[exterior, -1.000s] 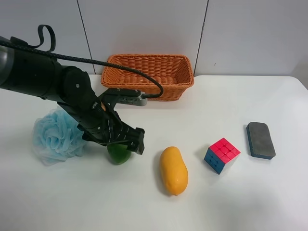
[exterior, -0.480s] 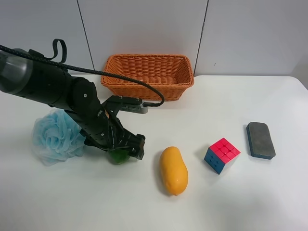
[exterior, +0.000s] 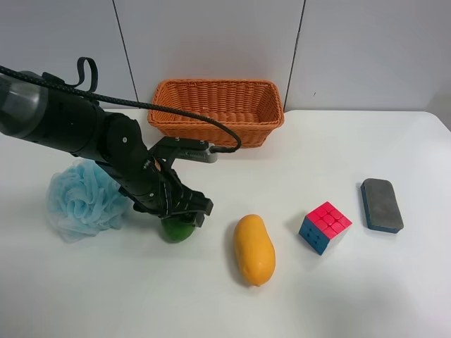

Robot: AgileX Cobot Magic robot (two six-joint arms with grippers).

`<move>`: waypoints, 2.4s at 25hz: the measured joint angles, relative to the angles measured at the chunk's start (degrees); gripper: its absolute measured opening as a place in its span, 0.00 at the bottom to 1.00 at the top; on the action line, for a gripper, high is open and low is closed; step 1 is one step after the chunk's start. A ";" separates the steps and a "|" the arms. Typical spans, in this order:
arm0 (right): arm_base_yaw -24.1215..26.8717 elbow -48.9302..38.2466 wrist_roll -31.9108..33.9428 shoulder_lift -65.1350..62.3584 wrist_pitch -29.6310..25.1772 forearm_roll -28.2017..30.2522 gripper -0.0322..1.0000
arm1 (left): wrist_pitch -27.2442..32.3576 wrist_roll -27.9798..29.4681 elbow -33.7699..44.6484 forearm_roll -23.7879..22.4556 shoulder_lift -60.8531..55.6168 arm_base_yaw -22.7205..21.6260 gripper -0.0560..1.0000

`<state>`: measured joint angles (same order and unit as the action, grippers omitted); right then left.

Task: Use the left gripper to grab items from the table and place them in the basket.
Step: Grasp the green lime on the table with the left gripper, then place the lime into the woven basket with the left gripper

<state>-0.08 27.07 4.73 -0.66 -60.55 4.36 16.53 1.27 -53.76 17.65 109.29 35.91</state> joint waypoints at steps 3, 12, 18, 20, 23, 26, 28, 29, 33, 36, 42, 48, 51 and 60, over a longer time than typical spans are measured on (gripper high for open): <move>0.00 0.00 0.00 0.00 0.00 0.00 0.99 | -0.35 -0.20 0.00 0.00 0.00 0.00 0.68; 0.00 0.00 0.00 0.00 0.00 0.00 0.99 | -0.99 -0.65 0.00 0.00 0.00 0.00 0.68; 0.00 0.00 0.00 0.00 0.00 0.00 0.99 | -0.93 -0.65 0.00 0.00 0.00 0.00 0.68; 0.00 0.00 0.00 0.00 0.00 0.00 0.99 | -0.33 -0.65 0.00 -0.20 0.00 0.00 0.68; 0.00 0.00 0.00 0.00 0.00 0.00 0.99 | 1.12 -0.65 0.00 -1.32 -0.41 0.00 0.68; 0.00 0.00 0.00 0.00 0.00 0.00 0.99 | 2.50 -0.65 0.00 -2.53 -2.51 0.00 0.68; 0.00 0.00 0.00 0.00 0.00 0.00 0.99 | 3.38 -0.65 -0.07 -3.16 -4.27 -0.12 0.68; 0.00 0.00 0.00 0.00 0.00 0.00 0.99 | 4.08 -0.65 -0.29 -3.38 -5.12 -0.19 0.68; 0.00 0.00 0.00 0.00 0.00 0.00 0.99 | 10.33 -0.70 -4.37 -4.64 -6.86 -0.93 0.68; 0.00 0.00 0.00 0.00 0.00 0.00 0.99 | 15.28 -0.67 -9.34 -6.77 -6.91 -1.12 0.68; 0.00 0.00 0.00 0.00 0.00 0.00 0.99 | 20.98 -0.67 -20.49 -11.62 -5.97 -1.12 0.68; 0.00 0.00 0.00 0.00 0.00 0.00 0.99 | 22.79 -1.27 -33.00 -16.43 -1.06 -1.12 0.68; 0.00 0.00 0.00 0.00 0.00 0.00 0.99 | 22.90 -2.40 -39.50 -17.65 2.08 -1.12 0.68; 0.00 0.00 0.00 0.00 0.00 0.00 0.99 | 18.96 -7.10 -54.37 -18.26 12.94 -1.12 0.68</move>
<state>-0.08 27.07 4.73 -0.66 -60.55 4.36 35.48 -5.83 -108.13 -0.61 122.23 34.79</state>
